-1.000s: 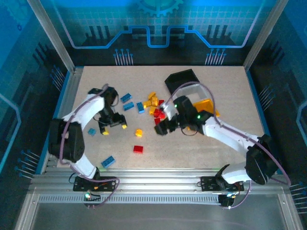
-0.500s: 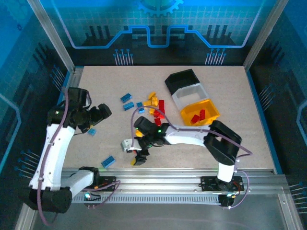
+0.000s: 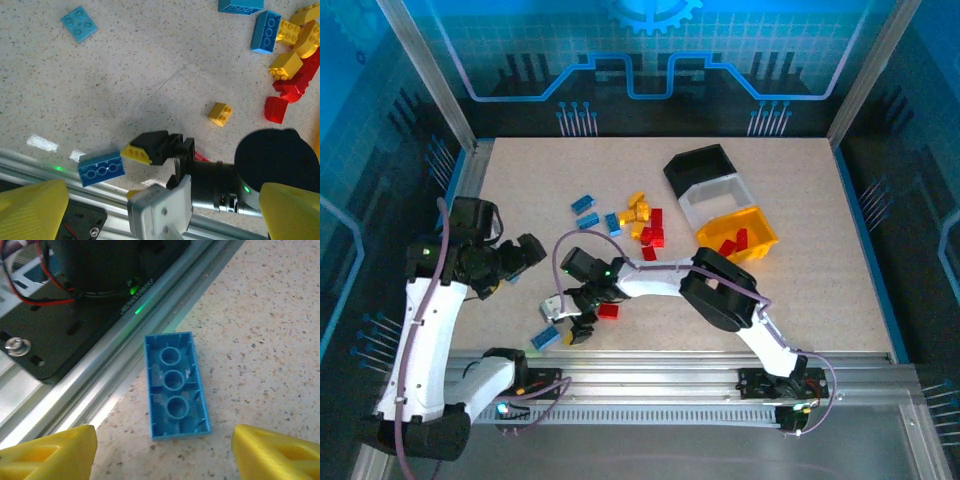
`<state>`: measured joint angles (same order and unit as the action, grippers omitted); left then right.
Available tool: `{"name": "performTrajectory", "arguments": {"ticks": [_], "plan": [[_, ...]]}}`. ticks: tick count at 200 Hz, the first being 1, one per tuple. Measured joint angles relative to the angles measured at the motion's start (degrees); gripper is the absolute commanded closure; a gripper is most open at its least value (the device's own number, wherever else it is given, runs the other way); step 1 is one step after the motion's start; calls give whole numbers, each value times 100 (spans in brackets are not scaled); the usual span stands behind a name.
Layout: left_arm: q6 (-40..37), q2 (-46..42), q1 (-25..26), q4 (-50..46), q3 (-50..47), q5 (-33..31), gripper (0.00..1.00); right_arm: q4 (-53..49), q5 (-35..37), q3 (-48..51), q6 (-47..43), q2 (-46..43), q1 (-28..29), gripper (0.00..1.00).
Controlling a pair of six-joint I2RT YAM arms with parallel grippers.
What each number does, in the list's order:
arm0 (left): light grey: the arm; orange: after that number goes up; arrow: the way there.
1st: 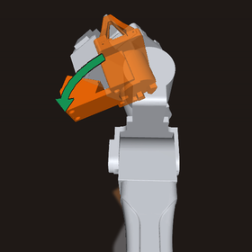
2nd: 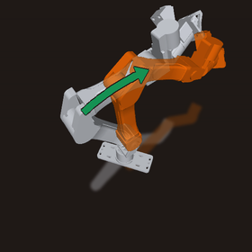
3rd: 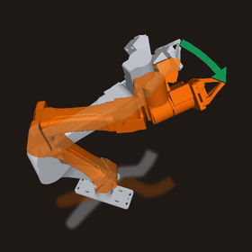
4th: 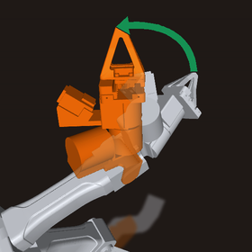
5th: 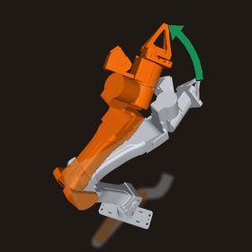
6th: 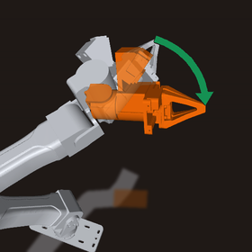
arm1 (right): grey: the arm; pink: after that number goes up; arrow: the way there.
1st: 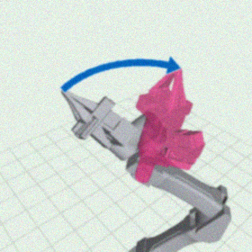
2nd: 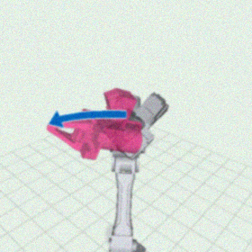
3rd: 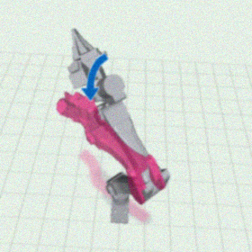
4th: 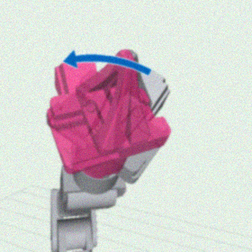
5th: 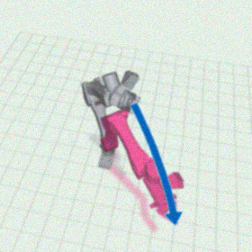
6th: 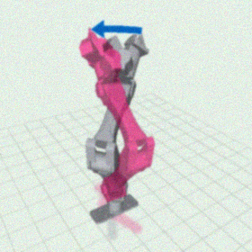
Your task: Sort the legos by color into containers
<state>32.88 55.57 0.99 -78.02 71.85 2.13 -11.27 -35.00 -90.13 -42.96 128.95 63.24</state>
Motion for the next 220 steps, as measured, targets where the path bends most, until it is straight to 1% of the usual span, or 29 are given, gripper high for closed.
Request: {"name": "performTrajectory", "arguments": {"ticks": [22,49,70,85,98,113,127,150,166,186,204,220], "plan": [[0,-2,-7,-35,9,0,1,-157,28,-334,-98,267,48,31],[-4,2,-9,-116,9,-2,1,-352,98,-673,-212,581,129,37],[-26,22,-11,-142,9,-26,1,-531,105,-820,-210,675,160,46],[-28,26,-15,-142,9,-44,1,-560,170,-966,-181,732,168,55],[-42,26,-26,-146,9,-44,1,-575,208,-1086,-131,820,184,66],[-66,31,-37,-149,9,-57,1,-629,195,-1145,-74,846,188,74],[-111,31,-44,-146,9,-90,1,-627,243,-1163,-37,846,195,78],[-136,33,-50,-160,9,-190,1,-570,278,-1093,42,809,179,80],[-133,94,-92,-219,7,-348,1,-498,330,-776,129,579,131,81],[-131,321,-177,-229,-57,-531,1,-544,439,-249,302,22,-129,81],[-131,688,-238,-170,-173,-649,1,-588,592,116,463,-662,-603,81],[-131,1060,-323,4,-264,-697,1,-597,730,348,610,-1355,-1193,82]]}}
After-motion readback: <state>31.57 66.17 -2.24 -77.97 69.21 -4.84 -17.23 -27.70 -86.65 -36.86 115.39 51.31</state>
